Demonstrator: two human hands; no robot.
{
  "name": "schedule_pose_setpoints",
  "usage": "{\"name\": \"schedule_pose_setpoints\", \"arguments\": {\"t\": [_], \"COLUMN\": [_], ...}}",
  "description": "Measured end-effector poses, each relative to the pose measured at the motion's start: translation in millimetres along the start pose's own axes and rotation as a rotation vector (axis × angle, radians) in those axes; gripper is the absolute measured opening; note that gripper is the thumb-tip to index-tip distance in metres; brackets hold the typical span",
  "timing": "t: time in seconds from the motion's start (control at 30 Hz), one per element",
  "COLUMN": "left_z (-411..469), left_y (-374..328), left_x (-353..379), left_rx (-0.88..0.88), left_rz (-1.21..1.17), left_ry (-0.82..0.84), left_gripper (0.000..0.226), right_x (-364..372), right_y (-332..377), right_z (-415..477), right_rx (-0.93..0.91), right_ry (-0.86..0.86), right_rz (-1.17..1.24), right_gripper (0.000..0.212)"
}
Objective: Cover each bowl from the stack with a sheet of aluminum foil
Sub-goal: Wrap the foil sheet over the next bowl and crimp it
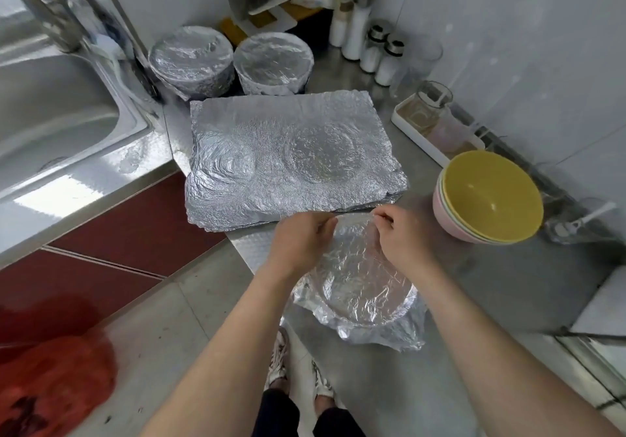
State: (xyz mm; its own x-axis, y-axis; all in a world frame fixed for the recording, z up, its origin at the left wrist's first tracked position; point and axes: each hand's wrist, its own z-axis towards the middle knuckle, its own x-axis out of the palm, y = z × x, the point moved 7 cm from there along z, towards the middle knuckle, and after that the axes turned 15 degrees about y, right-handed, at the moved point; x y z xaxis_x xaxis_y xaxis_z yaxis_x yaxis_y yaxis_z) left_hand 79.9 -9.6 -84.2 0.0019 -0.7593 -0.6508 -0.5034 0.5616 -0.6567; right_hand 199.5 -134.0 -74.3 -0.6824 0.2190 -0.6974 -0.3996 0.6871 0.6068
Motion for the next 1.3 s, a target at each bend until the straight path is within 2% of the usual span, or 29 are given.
{"name": "schedule_pose_setpoints", "arguments": {"t": [0.1, 0.2, 0.33, 0.47, 0.6, 0.73, 0.87, 1.1, 1.3], "left_z": [3.9, -3.8, -3.1, 2.8, 5.1, 11.0, 19.2, 24.8, 26.8], "left_y": [-3.1, -3.8, -12.1, -17.1, -20.0, -25.6, -32.9, -41.4, -52.9], "left_x": [-6.1, -8.2, -2.6, -4.8, -2.4, -0.8, 2.6, 6.5, 14.0], "left_rx": [0.080, 0.059, 0.040, 0.039, 0.002, 0.005, 0.034, 0.093, 0.145], "left_rz": [0.101, 0.096, 0.034, -0.017, -0.085, -0.147, -0.083, -0.101, -0.088], "left_ry": [-0.163, -0.266, -0.211, -0.243, -0.262, -0.272, -0.241, -0.218, -0.200], "left_gripper": [0.022, 0.036, 0.040, 0.034, 0.027, 0.024, 0.024, 0.023, 0.022], "right_x": [-6.6, -7.7, -11.2, -17.5, -13.2, -7.2, -5.5, -9.8, -21.9], "right_y": [-7.3, -17.7, -26.8, -23.4, -20.2, -32.2, -43.4, -46.9, -36.3], "right_z": [-2.3, -5.7, -9.1, -10.4, -10.9, -10.3, -13.6, -14.0, -2.2], "right_rx": [0.087, 0.196, 0.238, 0.178, 0.128, 0.173, 0.210, 0.158, 0.088], "right_ry": [-0.063, -0.070, -0.062, 0.031, 0.129, 0.082, 0.003, -0.010, 0.062], "right_rz": [0.070, 0.193, 0.305, 0.365, 0.418, 0.434, 0.481, 0.468, 0.242], "right_gripper": [0.017, 0.016, 0.015, 0.032, 0.024, 0.028, 0.030, 0.032, 0.032]}}
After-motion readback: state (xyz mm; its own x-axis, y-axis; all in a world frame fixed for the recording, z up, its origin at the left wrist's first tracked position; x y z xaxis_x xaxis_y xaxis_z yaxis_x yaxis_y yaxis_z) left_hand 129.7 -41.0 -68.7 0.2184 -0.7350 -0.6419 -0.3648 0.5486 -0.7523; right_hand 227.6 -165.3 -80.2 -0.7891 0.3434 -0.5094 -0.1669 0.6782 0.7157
